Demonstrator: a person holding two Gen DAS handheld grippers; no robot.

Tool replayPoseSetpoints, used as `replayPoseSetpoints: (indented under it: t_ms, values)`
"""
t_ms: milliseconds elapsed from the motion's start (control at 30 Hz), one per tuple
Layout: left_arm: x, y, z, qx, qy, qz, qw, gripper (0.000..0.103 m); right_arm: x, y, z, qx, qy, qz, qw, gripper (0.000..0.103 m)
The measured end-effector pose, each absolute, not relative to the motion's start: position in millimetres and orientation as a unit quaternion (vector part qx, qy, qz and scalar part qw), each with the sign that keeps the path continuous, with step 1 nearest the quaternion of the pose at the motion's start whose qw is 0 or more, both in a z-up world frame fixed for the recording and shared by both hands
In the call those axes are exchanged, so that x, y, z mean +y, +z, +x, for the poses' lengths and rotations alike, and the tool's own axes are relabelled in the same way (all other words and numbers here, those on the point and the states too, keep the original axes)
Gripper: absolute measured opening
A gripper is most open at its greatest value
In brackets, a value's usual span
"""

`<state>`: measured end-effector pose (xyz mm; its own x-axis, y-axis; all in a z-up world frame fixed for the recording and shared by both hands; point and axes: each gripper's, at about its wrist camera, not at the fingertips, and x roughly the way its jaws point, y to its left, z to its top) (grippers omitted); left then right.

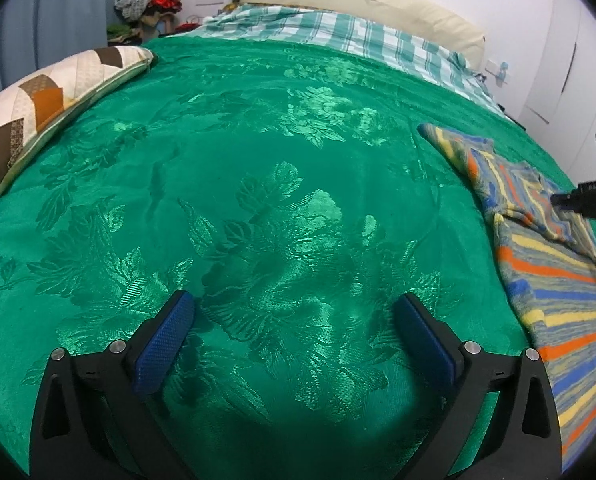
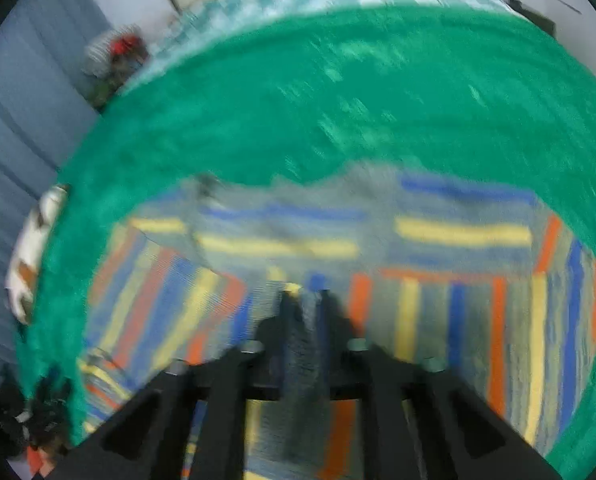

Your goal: Fold small clothes

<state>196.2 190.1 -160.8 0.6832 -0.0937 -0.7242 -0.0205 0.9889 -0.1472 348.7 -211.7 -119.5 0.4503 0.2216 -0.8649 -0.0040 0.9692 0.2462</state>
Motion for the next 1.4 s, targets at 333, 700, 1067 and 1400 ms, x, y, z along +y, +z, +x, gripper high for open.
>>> replayPoseSetpoints:
  t_ms: [333,700,1067,1400]
  values:
    - [189.7,-161.3,196.8,0.398,-0.02,-0.072,0.914,0.1,-227.3,-136.6,287.8,0.55,0.113,0.261,0.785,0.028]
    - [188.1,-160.6,197.2,0.398,-0.021,-0.072,0.914,0.101,-208.4,-137.8,275.8,0.56,0.071,0.157,0.81,0.011]
    - [182.7,-156.6,195.3,0.414,-0.015,-0.063,0.908,0.102,-257.9,-86.7,131.0,0.478,0.035,0.051,0.876,0.07]
    - [124.0,-114.0,132.1,0.424,-0.11,-0.082,0.895,0.101,-315.1,-95.0,-2.7,0.444,-0.007,0.054,0.894,0.07]
